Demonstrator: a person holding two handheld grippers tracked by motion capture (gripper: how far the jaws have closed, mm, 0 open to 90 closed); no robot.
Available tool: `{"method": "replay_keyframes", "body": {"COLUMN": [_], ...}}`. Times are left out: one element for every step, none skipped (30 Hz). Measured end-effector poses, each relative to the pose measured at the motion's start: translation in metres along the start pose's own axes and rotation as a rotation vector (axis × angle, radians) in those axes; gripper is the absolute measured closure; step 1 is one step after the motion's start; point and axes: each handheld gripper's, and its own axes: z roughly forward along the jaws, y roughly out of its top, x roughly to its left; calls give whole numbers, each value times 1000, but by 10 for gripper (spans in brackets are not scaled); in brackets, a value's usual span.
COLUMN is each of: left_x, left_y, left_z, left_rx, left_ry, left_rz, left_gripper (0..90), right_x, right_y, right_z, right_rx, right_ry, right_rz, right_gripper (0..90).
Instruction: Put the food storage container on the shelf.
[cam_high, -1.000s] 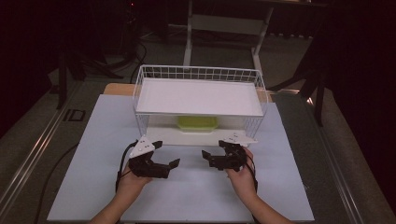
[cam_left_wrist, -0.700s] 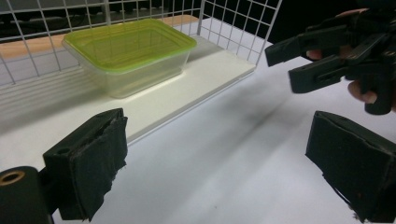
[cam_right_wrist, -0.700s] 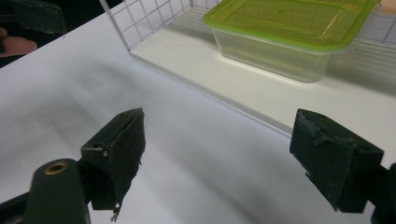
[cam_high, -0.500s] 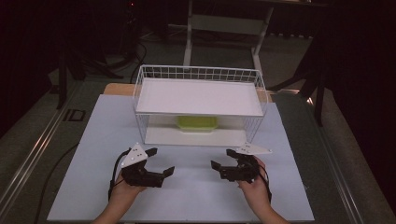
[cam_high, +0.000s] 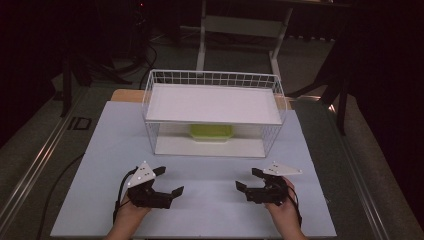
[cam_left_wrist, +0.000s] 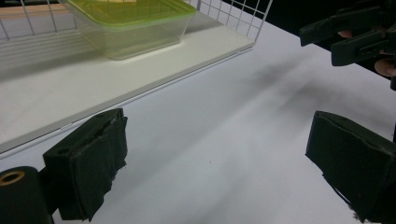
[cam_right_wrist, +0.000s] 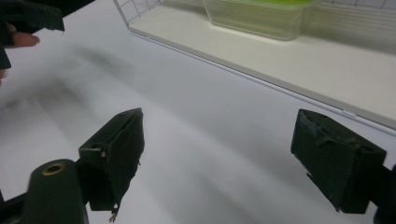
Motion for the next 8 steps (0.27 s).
{"method": "replay_keyframes", "body": {"left_x": [0,1,2,2,2,3,3,3], "left_y": [-1,-2,-3,-4,-4,-5,-5,-6], "left_z": [0,0,0,0,1,1,1,1], "left_rx": [-2,-8,-10,-12,-16,-15,-13,-13], "left_ry": [1,-1,-1,1,3,3,1,-1], "left_rz": [-2,-7,-11,-13,-16,-15,-15,-17], "left_gripper": [62,62,62,62,62,62,62,62], "right_x": [-2,-4,-7,-9,-11,-12,-13,-13], "right_y": [-2,-4,-7,-8,-10,-11,-11,-12], "right_z": [0,0,1,2,2,3,3,3], "right_rx": [-1,1,6,11,14,21,22,22], "right_ry": [-6,-16,-15,-15,-19,-15,-17,-19], "right_rz": [4,4,13,20,24,31,35,35], "right_gripper": [173,173,173,173,173,173,173,173]}}
